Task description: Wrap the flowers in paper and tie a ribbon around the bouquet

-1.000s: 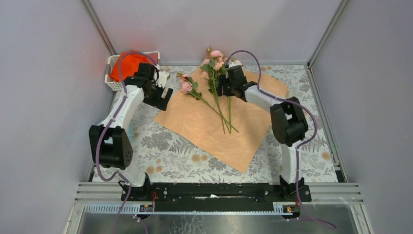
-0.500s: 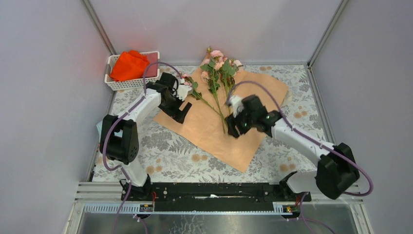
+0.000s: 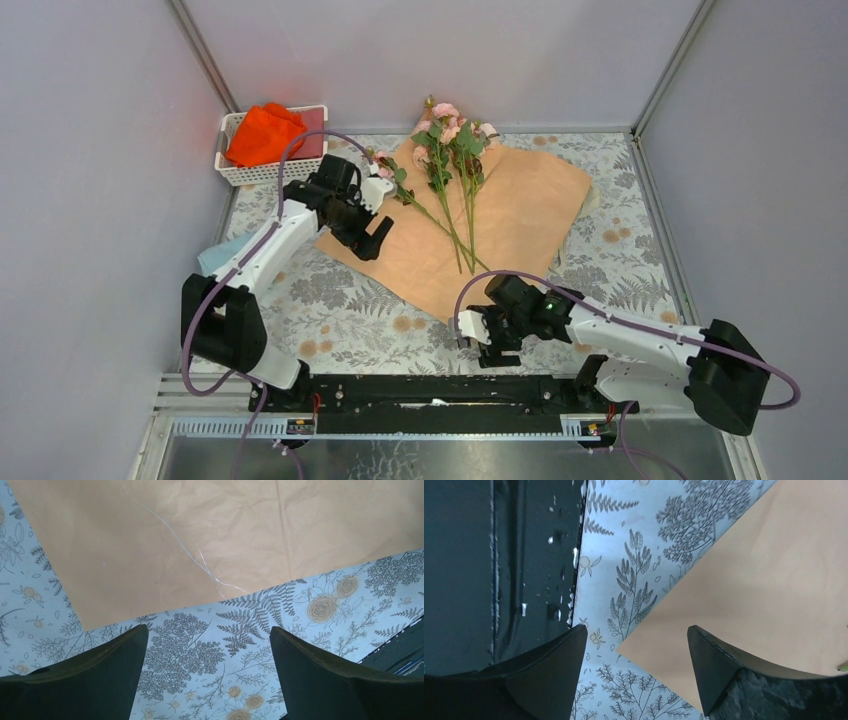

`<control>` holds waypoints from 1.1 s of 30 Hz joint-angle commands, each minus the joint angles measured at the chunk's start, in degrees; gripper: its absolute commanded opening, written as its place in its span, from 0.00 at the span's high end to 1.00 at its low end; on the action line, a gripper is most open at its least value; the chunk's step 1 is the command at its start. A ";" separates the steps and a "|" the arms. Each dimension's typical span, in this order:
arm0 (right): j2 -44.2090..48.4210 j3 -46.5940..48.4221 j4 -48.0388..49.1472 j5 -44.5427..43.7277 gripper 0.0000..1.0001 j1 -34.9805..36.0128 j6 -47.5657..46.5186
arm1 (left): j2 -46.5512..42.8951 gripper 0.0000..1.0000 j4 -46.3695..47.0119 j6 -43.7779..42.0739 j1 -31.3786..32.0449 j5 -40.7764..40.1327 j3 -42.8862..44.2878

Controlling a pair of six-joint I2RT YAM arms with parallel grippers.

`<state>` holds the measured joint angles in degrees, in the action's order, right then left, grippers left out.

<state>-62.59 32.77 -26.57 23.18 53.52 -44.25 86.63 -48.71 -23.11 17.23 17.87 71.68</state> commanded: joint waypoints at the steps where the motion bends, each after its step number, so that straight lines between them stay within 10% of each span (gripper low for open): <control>1: -3.75 -0.05 -2.05 -3.36 0.18 1.38 -5.72 | -1.64 0.01 -1.30 -0.22 0.34 -1.41 -2.08; 12: -9.20 -1.88 4.39 -15.56 0.28 1.50 -3.63 | -2.19 0.01 -0.12 -2.96 0.34 0.12 -1.93; 20: -8.23 -1.40 8.46 -21.31 0.72 1.42 -1.26 | 0.18 0.01 1.77 -6.75 0.42 7.26 -2.74; 26: -4.33 -0.43 10.93 -17.03 1.00 -0.16 0.38 | 2.44 0.01 1.76 -10.18 2.61 17.66 -1.37; 33: -3.27 5.49 13.79 -0.99 1.00 -6.86 2.15 | -2.84 0.01 14.12 -14.94 7.98 31.44 -8.99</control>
<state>-66.24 33.08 -17.04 10.92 50.63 -43.59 86.83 -44.84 -34.94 22.68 39.13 66.39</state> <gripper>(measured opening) 0.011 0.986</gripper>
